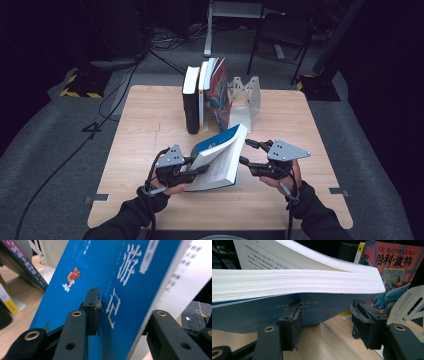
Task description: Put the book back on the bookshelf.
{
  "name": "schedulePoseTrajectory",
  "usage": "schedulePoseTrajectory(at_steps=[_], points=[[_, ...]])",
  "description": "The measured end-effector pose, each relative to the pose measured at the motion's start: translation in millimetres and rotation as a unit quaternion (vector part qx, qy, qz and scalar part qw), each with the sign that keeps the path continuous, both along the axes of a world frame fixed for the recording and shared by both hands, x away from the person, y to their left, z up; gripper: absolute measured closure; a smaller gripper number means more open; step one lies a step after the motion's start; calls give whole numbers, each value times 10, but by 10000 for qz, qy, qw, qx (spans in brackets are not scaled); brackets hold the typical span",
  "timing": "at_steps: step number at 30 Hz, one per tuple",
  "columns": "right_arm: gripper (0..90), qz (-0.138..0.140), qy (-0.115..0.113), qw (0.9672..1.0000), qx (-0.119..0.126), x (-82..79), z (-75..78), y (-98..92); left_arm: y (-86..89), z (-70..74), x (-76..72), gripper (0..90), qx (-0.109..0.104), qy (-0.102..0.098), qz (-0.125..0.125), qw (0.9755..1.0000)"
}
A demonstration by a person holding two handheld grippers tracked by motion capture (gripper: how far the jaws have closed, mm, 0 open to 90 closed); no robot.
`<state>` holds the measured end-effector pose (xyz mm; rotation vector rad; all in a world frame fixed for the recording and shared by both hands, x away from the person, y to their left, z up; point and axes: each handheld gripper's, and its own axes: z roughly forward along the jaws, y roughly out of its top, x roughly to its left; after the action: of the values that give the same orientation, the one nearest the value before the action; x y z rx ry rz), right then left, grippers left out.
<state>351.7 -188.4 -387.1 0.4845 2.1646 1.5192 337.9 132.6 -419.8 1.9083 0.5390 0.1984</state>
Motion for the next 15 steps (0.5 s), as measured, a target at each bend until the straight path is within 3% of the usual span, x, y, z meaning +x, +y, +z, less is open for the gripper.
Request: schedulePoseTrajectory(at_steps=[4, 7, 10, 15], points=[[408, 15, -16, 10000, -43, 8, 28, 18, 1, 17, 64, 728, 105, 129, -215, 9996], [407, 60, 109, 9999, -1, 39, 29, -6, 8, -23, 133, 742, -179, 303, -381, 9987], [409, 62, 94, 9999, 55, 42, 45, -63, -72, -10, 169, 741, -168, 219, -483, 9985], [415, -3, -58, 9999, 112, 76, 127, -189, -220, -3, 255, 752, -553, 185, -783, 9952]])
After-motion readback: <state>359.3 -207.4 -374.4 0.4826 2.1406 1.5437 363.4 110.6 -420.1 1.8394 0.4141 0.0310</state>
